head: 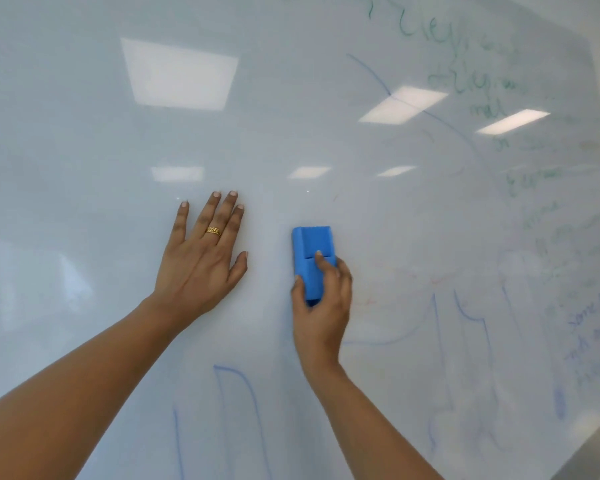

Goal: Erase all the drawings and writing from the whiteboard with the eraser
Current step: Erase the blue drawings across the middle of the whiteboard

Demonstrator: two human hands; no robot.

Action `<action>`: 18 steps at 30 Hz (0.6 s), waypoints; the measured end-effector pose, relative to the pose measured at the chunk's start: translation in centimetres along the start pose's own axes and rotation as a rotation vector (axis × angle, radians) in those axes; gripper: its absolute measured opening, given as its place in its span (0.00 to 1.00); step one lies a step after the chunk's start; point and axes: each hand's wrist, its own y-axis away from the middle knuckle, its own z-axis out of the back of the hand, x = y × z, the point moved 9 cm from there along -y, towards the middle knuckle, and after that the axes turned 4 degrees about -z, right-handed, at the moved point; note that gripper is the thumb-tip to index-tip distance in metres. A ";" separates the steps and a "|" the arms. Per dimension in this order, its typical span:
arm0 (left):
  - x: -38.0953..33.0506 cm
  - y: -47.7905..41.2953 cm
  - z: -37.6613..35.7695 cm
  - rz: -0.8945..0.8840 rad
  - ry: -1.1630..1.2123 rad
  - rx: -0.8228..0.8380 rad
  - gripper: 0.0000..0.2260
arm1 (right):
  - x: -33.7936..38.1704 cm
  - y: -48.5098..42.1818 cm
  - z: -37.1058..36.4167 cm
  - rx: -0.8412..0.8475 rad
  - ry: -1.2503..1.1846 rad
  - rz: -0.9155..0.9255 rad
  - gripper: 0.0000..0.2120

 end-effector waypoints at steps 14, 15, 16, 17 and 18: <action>-2.6 -1.7 -0.9 0.000 -0.014 -0.017 0.27 | -7.0 -3.4 5.6 -0.068 0.107 0.056 0.19; -2.6 -1.7 -1.0 0.003 -0.018 -0.018 0.27 | -8.2 -4.5 6.7 -0.108 0.118 0.025 0.18; -2.7 -1.7 -1.0 0.006 -0.023 -0.019 0.27 | -9.3 -5.5 7.7 -0.134 0.120 -0.010 0.17; -2.7 -1.7 -1.1 0.007 -0.029 -0.018 0.27 | -10.3 -6.4 8.4 -0.145 0.115 -0.052 0.18; -2.7 -1.6 -1.1 0.008 -0.034 -0.015 0.27 | -11.1 -7.1 8.9 -0.148 0.108 -0.100 0.18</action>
